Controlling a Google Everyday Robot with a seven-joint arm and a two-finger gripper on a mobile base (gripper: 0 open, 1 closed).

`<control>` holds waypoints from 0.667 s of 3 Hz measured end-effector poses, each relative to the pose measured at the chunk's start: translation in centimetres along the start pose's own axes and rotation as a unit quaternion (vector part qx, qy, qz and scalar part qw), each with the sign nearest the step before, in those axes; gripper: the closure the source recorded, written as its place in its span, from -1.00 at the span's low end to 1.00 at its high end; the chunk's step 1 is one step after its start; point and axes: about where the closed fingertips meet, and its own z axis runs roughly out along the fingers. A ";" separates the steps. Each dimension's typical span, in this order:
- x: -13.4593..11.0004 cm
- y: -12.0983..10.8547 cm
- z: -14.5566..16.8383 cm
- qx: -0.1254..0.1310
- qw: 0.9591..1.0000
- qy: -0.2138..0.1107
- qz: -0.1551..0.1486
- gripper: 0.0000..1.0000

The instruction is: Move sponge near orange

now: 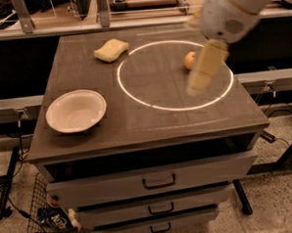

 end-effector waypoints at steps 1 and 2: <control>-11.3 -5.0 2.4 0.014 0.993 -0.091 -0.068 -1.00; -10.9 -4.9 2.7 0.015 0.994 -0.089 -0.063 -1.00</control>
Offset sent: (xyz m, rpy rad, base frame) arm 0.0435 0.0771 0.0199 0.0974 -0.0628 0.1173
